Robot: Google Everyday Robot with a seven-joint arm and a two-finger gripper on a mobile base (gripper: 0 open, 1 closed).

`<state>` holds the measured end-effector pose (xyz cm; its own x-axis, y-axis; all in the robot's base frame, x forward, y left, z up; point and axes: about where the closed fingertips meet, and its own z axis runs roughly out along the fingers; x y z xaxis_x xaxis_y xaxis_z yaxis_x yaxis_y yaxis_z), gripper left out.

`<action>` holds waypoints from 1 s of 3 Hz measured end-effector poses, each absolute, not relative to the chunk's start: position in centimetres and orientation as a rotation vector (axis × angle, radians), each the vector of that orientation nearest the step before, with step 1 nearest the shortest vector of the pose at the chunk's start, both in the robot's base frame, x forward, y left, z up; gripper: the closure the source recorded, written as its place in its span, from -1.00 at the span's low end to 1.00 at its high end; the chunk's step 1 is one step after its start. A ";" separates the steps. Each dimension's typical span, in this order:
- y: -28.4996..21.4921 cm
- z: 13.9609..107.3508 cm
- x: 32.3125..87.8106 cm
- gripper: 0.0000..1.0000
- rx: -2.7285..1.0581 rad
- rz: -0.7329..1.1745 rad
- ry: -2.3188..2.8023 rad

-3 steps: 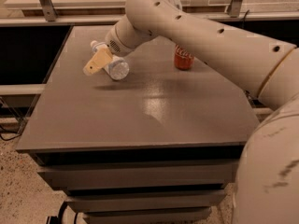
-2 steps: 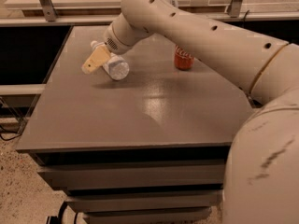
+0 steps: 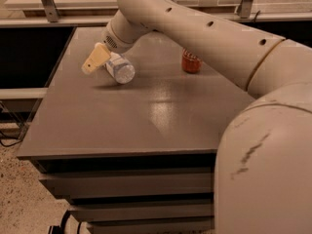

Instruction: Place blue plastic bottle upright

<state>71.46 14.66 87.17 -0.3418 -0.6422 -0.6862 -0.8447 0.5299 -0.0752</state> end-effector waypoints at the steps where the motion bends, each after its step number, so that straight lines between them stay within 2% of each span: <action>1: 15.1 87.0 71.7 -1.00 -1.200 0.369 2.123; 3: 15.3 85.7 72.2 -1.00 -1.185 0.363 2.188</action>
Offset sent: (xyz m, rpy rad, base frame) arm 0.0095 0.0059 -0.0110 -0.0610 0.0645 -0.0556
